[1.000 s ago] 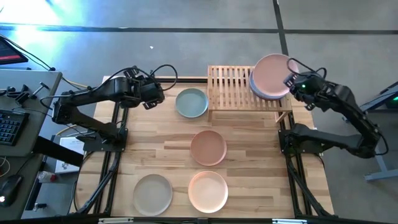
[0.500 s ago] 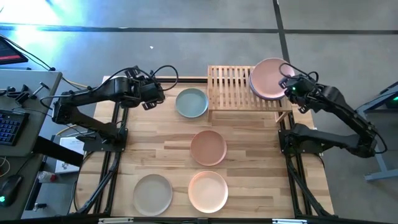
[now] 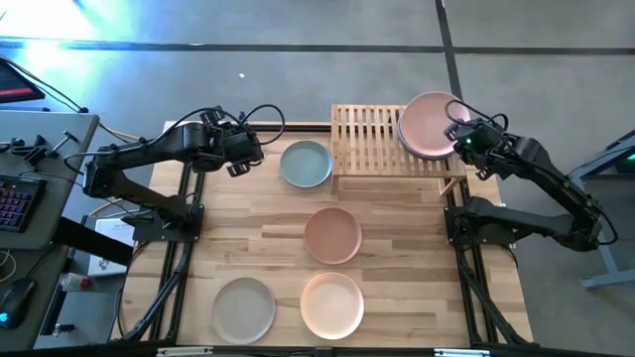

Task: Place and stack plates onto a shelf
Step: Stack the light pink plate on the top of the blue plate on the shelf

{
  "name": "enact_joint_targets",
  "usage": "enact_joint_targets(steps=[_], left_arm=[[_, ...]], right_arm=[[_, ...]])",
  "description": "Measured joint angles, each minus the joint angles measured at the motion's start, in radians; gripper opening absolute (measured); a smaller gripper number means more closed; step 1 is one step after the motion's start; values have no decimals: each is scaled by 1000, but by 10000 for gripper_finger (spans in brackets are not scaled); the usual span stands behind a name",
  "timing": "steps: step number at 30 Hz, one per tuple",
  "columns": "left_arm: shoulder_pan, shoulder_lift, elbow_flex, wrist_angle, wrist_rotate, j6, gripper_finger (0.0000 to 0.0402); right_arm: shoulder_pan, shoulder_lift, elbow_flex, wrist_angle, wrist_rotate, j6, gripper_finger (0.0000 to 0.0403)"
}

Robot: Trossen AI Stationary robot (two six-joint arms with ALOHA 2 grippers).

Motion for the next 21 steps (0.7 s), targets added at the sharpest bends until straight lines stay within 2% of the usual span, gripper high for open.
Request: enact_joint_targets(steps=[13, 21], left_arm=[[0, 0, 0, 0, 0, 0, 90], [0, 0, 0, 0, 0, 0, 90]], right_arm=[[0, 0, 1, 0, 6, -14, 1], [0, 1, 2, -1, -26, -34, 1]])
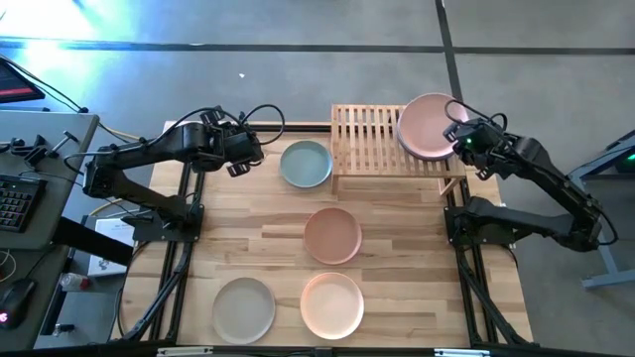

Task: Place and stack plates onto a shelf
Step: Stack the light pink plate on the top of the blue plate on the shelf

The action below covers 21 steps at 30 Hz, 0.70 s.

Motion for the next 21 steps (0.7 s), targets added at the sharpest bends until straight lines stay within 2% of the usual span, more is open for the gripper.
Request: enact_joint_targets(steps=[17, 21], left_arm=[[0, 0, 0, 0, 0, 0, 90], [0, 0, 0, 0, 0, -1, 90]], right_arm=[[0, 0, 0, 9, -3, 9, 1], [0, 0, 0, 39, -40, 10, 1]])
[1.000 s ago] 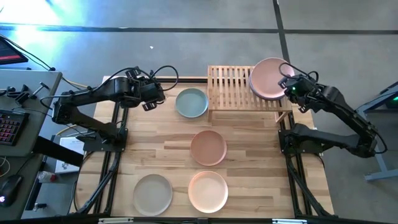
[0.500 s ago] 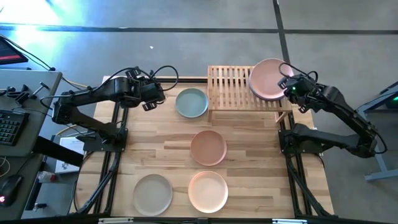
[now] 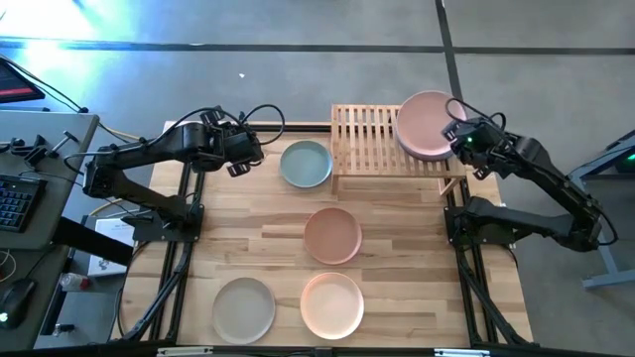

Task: Place and stack plates onto a shelf
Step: Stack the light pink plate on the top of the blue plate on the shelf

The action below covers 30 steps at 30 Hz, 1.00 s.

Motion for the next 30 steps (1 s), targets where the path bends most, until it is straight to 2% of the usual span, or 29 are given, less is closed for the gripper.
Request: enact_joint_targets(steps=[6, 20, 30], left_arm=[[0, 0, 0, 0, 0, -52, 90], [0, 0, 0, 25, 0, -25, 90], [0, 0, 0, 26, 0, -26, 90]], right_arm=[[0, 0, 0, -11, -32, 0, 1], [0, 0, 0, -17, -21, 0, 1], [0, 0, 0, -20, -55, 0, 1]])
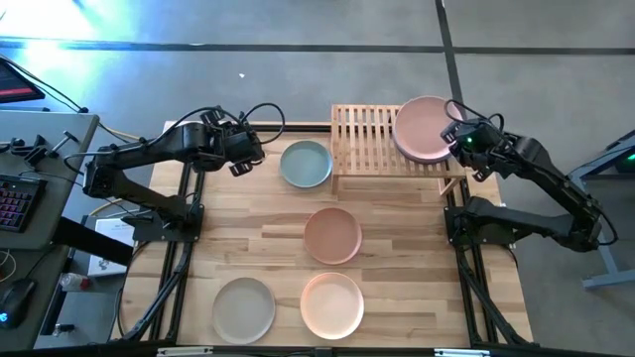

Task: Place and stack plates onto a shelf
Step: Stack the light pink plate on the top of the blue plate on the shelf

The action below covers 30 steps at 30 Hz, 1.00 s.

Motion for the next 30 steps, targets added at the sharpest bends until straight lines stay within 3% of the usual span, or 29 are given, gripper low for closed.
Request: enact_joint_targets(steps=[30], left_arm=[[0, 0, 0, 0, 0, 0, 90]], right_arm=[[0, 0, 0, -26, 15, 14, 10]])
